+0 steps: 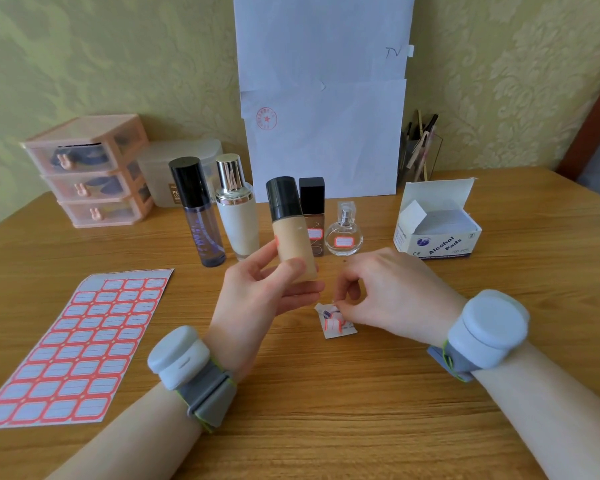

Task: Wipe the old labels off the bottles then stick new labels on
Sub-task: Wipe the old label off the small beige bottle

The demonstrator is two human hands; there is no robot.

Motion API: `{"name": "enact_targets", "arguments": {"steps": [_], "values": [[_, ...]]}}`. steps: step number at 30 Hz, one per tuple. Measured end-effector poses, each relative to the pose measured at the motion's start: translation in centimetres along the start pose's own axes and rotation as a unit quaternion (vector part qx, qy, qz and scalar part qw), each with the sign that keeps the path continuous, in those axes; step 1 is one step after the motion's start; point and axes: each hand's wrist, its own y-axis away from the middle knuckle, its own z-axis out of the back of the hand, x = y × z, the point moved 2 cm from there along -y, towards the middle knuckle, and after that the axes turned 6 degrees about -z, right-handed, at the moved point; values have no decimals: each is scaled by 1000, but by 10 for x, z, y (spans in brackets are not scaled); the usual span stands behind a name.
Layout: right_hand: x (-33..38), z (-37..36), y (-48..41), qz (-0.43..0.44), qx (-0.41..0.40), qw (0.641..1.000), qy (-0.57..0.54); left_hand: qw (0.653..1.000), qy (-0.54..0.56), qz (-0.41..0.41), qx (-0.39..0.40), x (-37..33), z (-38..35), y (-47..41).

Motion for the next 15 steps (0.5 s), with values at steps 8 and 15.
{"name": "enact_targets", "arguments": {"steps": [8, 15], "values": [[-4, 3, 0, -8, 19, 1000, -9, 1000, -4, 3, 6, 1, 0, 1], [0, 0, 1, -16, 24, 999, -31, 1000, -1, 5, 4, 1, -2, 1]]}}
